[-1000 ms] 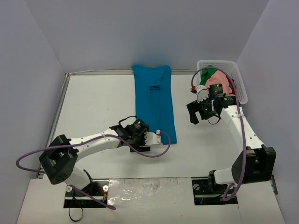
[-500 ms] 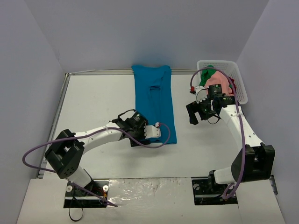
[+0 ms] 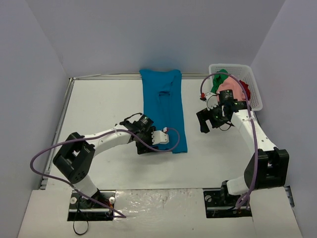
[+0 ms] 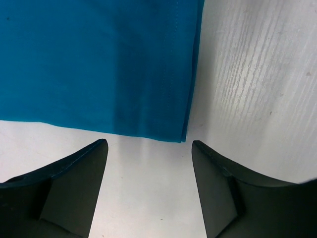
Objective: Fold and stack the t-shirts
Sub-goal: Grab the bottom of the folded rectangular tshirt with both arms
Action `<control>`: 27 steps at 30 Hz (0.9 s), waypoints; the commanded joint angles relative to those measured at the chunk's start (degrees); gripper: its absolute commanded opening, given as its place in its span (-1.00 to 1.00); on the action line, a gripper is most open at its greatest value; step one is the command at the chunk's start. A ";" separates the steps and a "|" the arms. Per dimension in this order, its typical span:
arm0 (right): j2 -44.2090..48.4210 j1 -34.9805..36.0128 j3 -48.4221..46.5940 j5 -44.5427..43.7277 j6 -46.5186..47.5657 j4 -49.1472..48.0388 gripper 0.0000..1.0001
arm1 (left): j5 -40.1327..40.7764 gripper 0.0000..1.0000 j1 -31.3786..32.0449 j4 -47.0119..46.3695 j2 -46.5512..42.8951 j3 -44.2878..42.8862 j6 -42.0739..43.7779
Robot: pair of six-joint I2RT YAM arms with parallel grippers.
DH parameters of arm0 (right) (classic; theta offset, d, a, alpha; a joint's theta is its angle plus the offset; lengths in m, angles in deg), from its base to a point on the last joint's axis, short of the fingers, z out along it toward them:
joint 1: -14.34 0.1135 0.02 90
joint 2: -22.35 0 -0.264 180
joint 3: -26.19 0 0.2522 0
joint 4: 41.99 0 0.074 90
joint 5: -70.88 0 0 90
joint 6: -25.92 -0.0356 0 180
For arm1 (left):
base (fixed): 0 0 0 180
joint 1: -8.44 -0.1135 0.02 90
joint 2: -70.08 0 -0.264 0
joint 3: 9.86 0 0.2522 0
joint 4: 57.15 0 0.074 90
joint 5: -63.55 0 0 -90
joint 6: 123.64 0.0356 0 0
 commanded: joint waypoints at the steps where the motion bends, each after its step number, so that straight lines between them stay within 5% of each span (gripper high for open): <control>1: -0.49 -0.38 -0.25 1.04 0.44 0.61 0.75 | -3.52 0.34 -1.24 3.83 1.44 -3.79 1.68; 27: -1.63 -0.29 1.06 1.13 1.05 0.44 0.74 | -6.51 0.23 -2.03 11.75 5.58 -7.58 2.65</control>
